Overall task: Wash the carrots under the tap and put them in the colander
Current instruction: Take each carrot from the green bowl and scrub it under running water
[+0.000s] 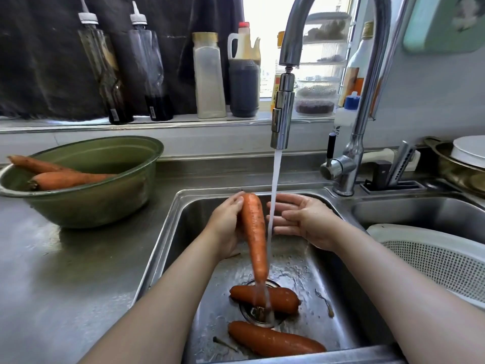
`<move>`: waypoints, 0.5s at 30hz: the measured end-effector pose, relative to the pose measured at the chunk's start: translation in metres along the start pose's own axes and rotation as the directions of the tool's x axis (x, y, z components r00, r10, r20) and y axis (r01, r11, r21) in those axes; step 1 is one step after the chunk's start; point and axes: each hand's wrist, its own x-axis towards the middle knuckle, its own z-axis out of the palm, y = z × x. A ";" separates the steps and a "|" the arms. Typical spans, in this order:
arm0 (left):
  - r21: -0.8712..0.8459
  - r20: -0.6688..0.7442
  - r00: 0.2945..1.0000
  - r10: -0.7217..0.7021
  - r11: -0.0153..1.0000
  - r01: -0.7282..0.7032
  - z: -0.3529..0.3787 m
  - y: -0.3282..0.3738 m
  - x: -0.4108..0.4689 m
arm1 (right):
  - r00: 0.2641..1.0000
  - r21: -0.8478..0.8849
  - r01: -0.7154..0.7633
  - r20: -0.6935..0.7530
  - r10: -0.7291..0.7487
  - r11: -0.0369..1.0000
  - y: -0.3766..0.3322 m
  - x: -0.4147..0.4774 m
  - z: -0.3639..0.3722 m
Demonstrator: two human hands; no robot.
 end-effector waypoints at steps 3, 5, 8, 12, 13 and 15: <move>-0.010 -0.069 0.997 -0.018 1.000 0.017 -0.005 -0.001 0.005 | 0.996 -0.146 0.057 -0.058 -0.066 0.988 -0.004 -0.005 0.000; -0.012 -0.109 0.994 -0.026 1.000 0.025 -0.008 -0.001 0.007 | 0.992 -0.373 0.049 -0.089 -0.088 0.927 -0.005 -0.009 0.001; -0.035 -0.164 0.986 -0.021 0.999 0.016 -0.007 0.000 0.009 | 0.997 -0.501 0.004 -0.065 -0.043 0.865 -0.002 -0.011 0.008; 0.011 -0.190 0.982 0.011 1.000 -0.009 -0.003 0.002 0.009 | 0.988 -0.305 -0.134 0.033 0.151 0.943 -0.002 -0.015 0.019; 0.059 -0.192 0.981 0.035 0.998 -0.024 -0.003 0.002 0.009 | 0.983 -0.246 -0.149 0.071 0.171 0.958 -0.003 -0.016 0.020; 0.169 -0.205 0.975 0.090 0.984 -0.055 -0.007 0.004 0.010 | 0.977 -0.155 -0.158 0.116 0.177 0.975 -0.005 -0.016 0.020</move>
